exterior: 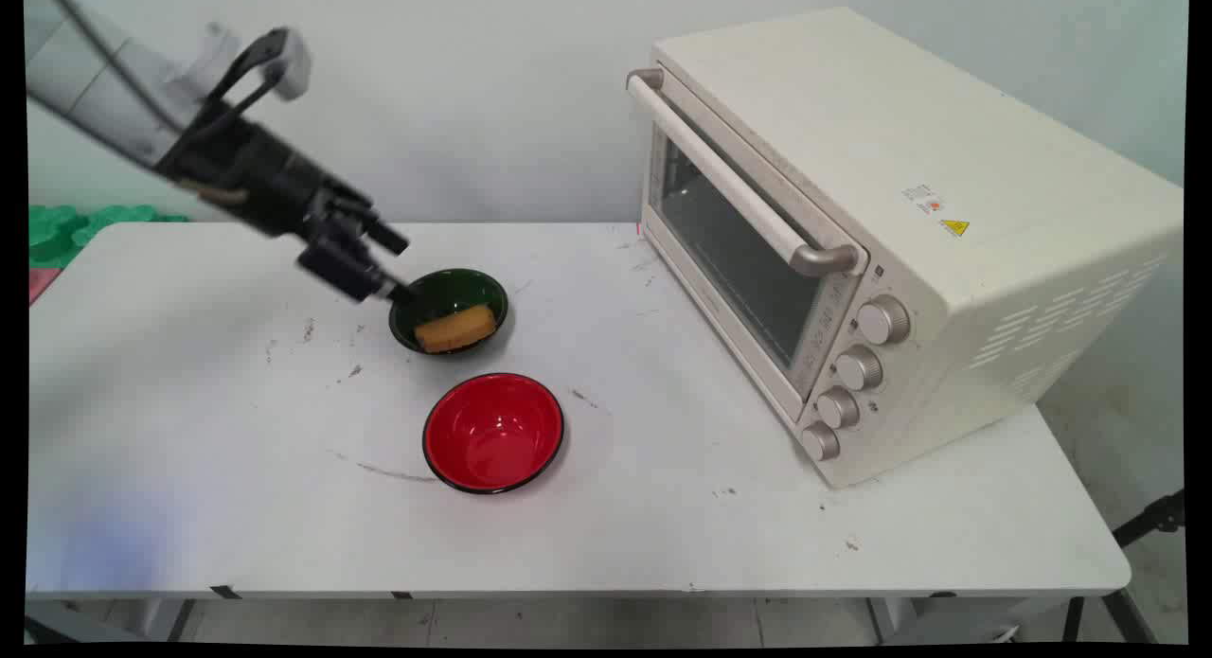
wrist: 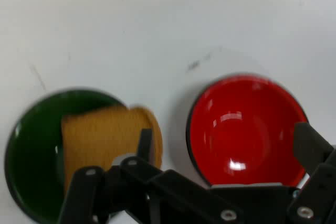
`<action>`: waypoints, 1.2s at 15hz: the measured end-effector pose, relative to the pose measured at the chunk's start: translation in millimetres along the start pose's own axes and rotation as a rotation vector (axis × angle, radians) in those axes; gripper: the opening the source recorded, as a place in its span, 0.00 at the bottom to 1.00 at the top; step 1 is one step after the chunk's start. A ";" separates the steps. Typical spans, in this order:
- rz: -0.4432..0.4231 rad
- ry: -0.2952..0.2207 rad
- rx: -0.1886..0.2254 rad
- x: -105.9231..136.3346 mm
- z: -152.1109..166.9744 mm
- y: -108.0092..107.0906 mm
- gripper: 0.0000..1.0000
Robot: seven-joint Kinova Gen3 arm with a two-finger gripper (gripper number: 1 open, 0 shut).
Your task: Open the oven
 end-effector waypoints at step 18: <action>0.015 0.137 0.103 264.4 56.3 10.9 1.00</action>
